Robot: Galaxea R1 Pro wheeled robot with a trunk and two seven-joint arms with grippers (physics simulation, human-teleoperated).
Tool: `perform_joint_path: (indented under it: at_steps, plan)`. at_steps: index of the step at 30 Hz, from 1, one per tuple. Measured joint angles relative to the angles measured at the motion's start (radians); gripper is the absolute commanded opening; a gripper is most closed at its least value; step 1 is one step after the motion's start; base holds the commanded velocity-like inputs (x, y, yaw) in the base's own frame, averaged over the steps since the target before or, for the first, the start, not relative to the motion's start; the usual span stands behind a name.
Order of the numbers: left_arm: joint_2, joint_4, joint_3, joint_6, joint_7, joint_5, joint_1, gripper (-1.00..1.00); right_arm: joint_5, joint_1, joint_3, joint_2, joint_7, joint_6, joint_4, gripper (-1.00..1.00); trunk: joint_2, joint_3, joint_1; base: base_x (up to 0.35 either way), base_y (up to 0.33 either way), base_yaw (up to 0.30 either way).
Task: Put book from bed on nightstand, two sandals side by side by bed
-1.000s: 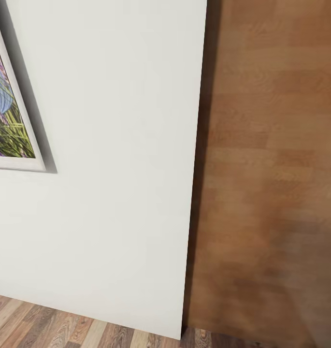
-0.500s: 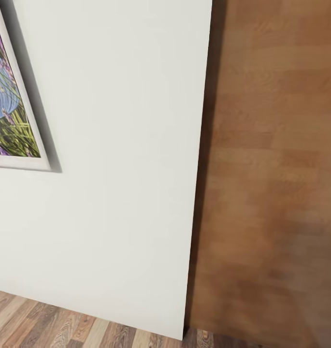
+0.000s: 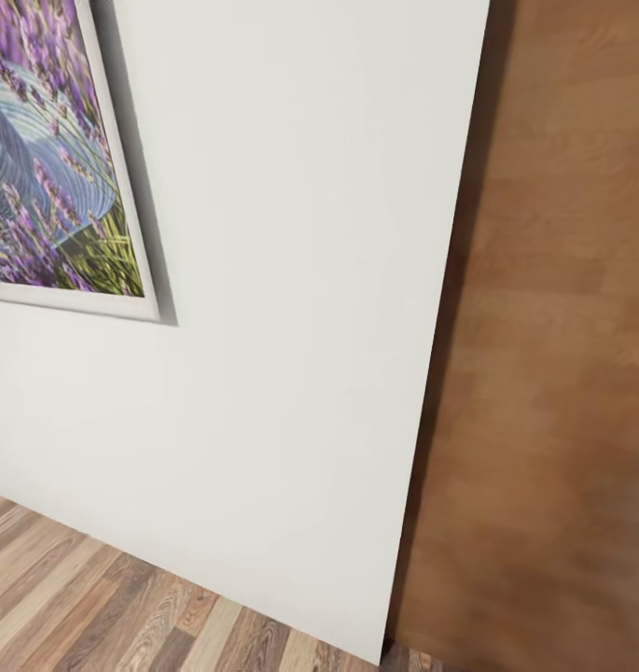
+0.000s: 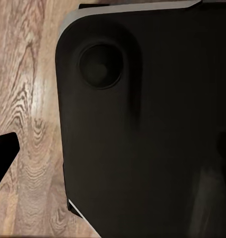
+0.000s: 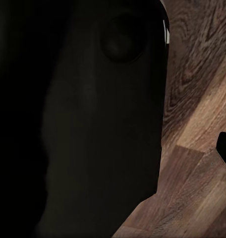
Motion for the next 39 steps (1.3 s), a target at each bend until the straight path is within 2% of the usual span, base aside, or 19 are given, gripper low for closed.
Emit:
perform_joint_path:
  at_steps: [39]
  plan:
    - [0.0,-0.003,-0.001,-0.008,0.0,-0.001,0.0,1.0,0.001,0.0,0.0,0.002,-0.003,0.0,0.0,1.0,0.0,0.0,0.0,0.0,0.0,0.294]
